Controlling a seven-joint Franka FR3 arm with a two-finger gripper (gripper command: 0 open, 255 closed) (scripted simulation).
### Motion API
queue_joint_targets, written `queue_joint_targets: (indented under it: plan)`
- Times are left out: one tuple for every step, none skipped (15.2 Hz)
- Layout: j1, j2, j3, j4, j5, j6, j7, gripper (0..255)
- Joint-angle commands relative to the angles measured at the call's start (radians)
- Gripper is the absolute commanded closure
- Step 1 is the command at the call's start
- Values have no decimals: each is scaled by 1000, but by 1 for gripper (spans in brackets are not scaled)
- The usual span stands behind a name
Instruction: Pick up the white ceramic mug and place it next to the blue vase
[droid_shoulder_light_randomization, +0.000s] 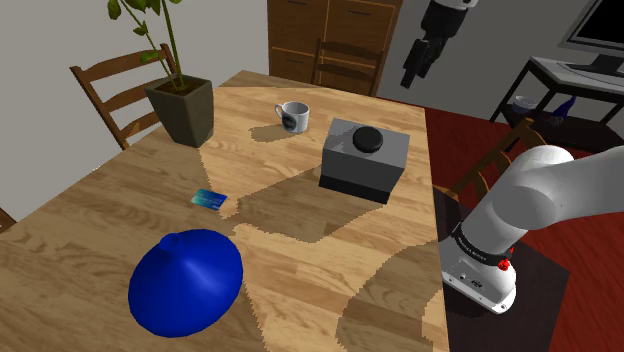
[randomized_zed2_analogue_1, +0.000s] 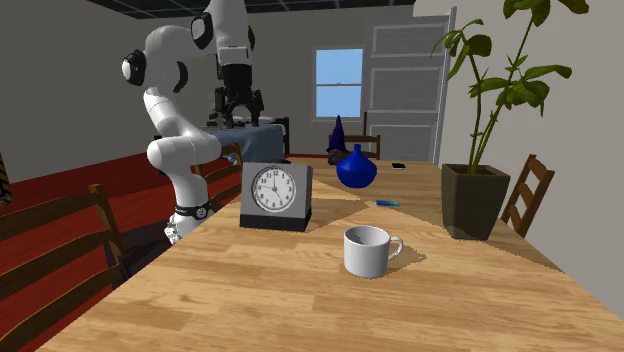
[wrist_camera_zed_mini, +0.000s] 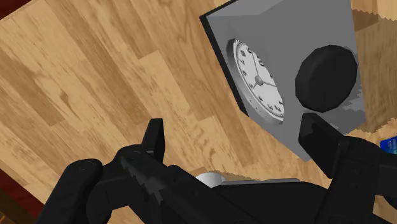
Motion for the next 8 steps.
queue_joint_targets:
  plan:
    - [0,0,0,0,0,0,0,0]
    - [0,34,-2,4,0,30,-4,0]
    - [-1,70,-5,10,0,58,-7,0]
    - [-1,106,-7,17,1,86,-11,0]
    - [-1,142,-9,25,2,113,-14,0]
    - [-1,179,-12,35,2,140,-18,0]
    - [-1,216,-14,46,3,165,-22,0]
    - [-1,254,-16,59,4,189,-25,0]
